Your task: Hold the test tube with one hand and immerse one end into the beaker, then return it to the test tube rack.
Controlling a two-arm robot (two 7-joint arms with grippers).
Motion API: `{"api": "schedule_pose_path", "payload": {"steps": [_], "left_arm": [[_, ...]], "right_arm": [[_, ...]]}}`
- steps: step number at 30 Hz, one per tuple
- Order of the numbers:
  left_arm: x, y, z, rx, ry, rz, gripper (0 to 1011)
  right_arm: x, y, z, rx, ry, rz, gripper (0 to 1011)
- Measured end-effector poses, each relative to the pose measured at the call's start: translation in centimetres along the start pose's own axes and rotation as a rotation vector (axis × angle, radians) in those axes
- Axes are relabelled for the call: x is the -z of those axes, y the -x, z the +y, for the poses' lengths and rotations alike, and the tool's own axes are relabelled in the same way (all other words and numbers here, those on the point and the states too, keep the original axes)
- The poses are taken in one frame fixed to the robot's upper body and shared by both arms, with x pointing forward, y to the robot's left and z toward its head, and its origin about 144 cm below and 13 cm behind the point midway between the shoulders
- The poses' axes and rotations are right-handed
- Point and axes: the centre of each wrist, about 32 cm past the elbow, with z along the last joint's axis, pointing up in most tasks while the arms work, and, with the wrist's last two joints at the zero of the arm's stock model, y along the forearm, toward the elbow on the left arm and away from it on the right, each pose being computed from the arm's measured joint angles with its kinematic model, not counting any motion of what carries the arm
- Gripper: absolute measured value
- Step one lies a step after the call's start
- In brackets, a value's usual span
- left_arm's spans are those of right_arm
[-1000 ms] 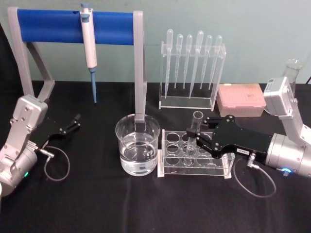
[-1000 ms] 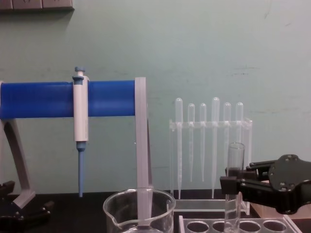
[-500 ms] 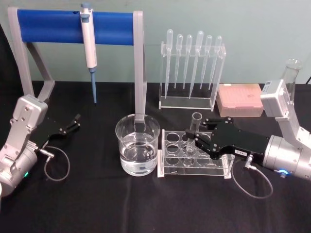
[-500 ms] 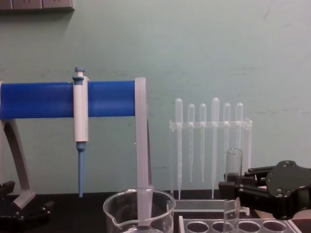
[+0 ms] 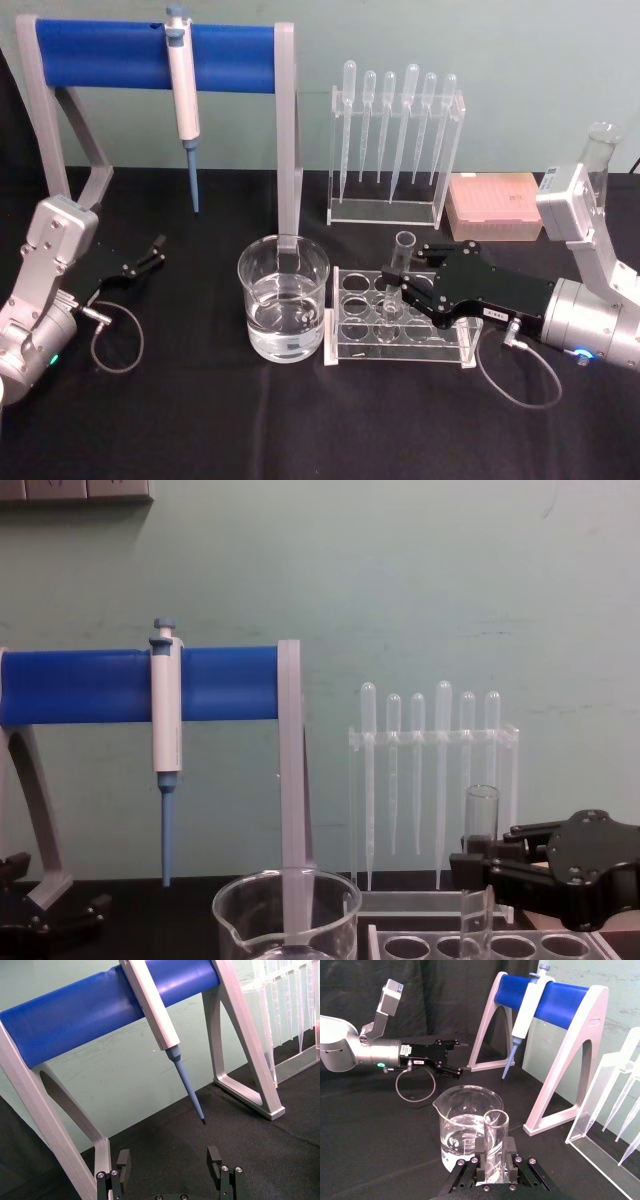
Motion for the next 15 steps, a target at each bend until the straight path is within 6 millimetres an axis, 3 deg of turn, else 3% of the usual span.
{"api": "schedule_pose_path", "payload": {"steps": [7,15], "left_arm": [[0.0,0.0,0.0,0.0,0.0,0.0,1000],[0.0,0.0,0.0,0.0,0.0,0.0,1000]], "right_arm": [[-0.03,-0.01,-0.01,0.0,0.0,0.0,244],[-0.05,-0.02,-0.03,0.0,-0.001,0.0,461]]}}
